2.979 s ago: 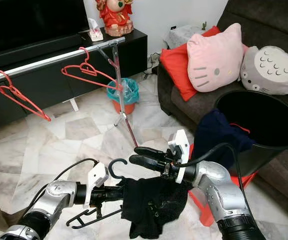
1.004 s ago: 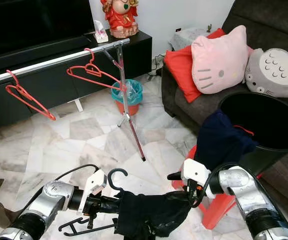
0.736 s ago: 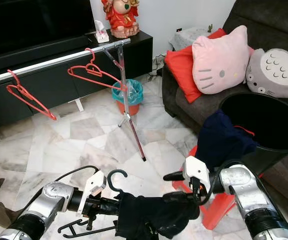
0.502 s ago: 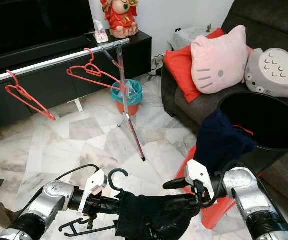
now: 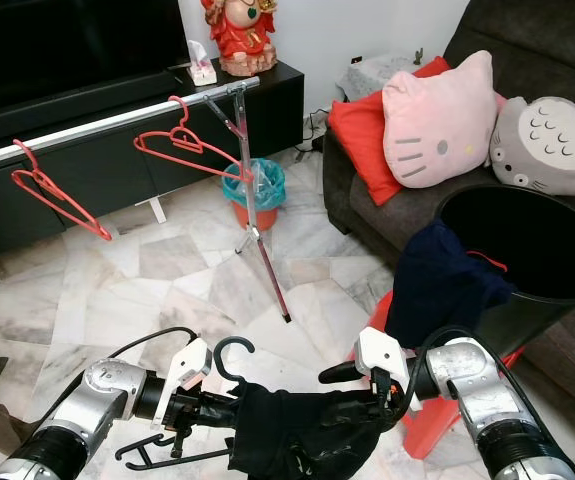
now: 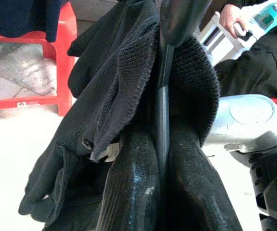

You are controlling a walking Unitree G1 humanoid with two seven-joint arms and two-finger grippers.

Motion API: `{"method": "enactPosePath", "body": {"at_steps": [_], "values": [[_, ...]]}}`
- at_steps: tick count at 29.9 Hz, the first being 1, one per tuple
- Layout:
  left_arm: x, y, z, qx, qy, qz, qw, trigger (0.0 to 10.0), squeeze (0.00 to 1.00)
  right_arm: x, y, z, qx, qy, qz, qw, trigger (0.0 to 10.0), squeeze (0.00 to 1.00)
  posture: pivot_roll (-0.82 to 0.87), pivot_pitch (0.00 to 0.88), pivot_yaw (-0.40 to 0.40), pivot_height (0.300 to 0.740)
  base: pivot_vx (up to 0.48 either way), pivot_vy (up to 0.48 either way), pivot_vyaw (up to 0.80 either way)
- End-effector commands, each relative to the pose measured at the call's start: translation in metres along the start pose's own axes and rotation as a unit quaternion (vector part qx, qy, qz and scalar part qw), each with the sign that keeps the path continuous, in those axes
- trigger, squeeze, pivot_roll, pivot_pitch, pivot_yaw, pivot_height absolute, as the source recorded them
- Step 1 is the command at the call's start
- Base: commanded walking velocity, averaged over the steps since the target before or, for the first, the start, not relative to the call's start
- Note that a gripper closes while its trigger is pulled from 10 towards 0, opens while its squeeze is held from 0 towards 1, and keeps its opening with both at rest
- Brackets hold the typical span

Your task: Hang hanger

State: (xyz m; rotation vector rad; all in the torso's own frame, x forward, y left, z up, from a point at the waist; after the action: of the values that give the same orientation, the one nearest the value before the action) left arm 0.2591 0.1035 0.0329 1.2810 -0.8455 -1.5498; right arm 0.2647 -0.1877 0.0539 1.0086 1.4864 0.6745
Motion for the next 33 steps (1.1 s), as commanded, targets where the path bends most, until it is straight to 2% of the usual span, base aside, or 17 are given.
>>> {"method": "enactPosePath", "body": {"at_steps": [1,13,22,23,24,25,26,33], "values": [[-0.001,0.006,0.002,0.013,-0.014,0.010,1.000,10.0,0.00,0.002,0.003,0.001,-0.006,0.008,0.001,1.000,10.0,0.00,-0.05,0.026,0.027,0.740,0.000,0.000,0.00],[0.000,0.012,0.005,0.033,-0.031,0.003,0.999,10.0,0.00,0.013,0.003,-0.008,0.006,0.057,0.011,0.998,10.0,0.00,-0.05,0.028,0.025,0.740,0.000,0.000,0.00],[0.001,0.013,0.006,0.033,-0.032,0.005,0.999,10.0,0.00,0.021,-0.003,-0.012,0.014,0.067,0.004,0.998,10.0,0.00,-0.05,0.029,0.023,0.740,0.000,0.000,0.00],[0.001,0.013,0.006,0.033,-0.032,0.005,0.999,10.0,0.00,0.023,-0.005,-0.014,0.018,0.071,0.001,0.997,7.0,0.00,-0.05,0.029,0.023,0.740,0.000,0.000,0.00],[0.001,0.013,0.006,0.033,-0.032,0.005,0.999,10.0,0.00,0.024,-0.007,-0.014,0.021,0.072,-0.001,0.997,0.7,0.00,-0.05,0.030,0.023,0.740,0.000,0.000,0.00],[0.001,0.013,0.006,0.033,-0.032,0.005,0.999,10.0,0.00,0.024,-0.007,-0.014,0.021,0.072,-0.001,0.997,0.7,0.00,-0.05,0.030,0.023,0.740,0.000,0.000,0.00],[0.001,0.013,0.006,0.033,-0.032,0.005,0.999,10.0,0.00,0.025,-0.007,-0.015,0.023,0.070,-0.001,0.997,0.0,0.00,-0.05,0.030,0.023,0.740,0.000,0.000,0.00],[0.001,0.013,0.006,0.032,-0.031,0.006,0.999,10.0,0.00,0.027,-0.010,-0.017,0.029,0.076,-0.004,0.997,0.0,0.00,-0.05,0.031,0.024,0.740,0.000,0.000,0.00]]}}
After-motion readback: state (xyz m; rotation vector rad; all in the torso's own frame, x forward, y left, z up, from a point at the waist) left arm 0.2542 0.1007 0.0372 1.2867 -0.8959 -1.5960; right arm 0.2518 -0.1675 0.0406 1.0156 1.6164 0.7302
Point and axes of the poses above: a point about 5 cm out from each wrist's last joint towards the gripper, its own x axis pointing out of the wrist towards the gripper, its own y axis along the axis of the wrist's last joint, z = x × y, the point moved 2 cm from there along x, pointing out of the wrist towards the gripper, and after that the axes turned 3 degrees about x, right-handed, at the moved point
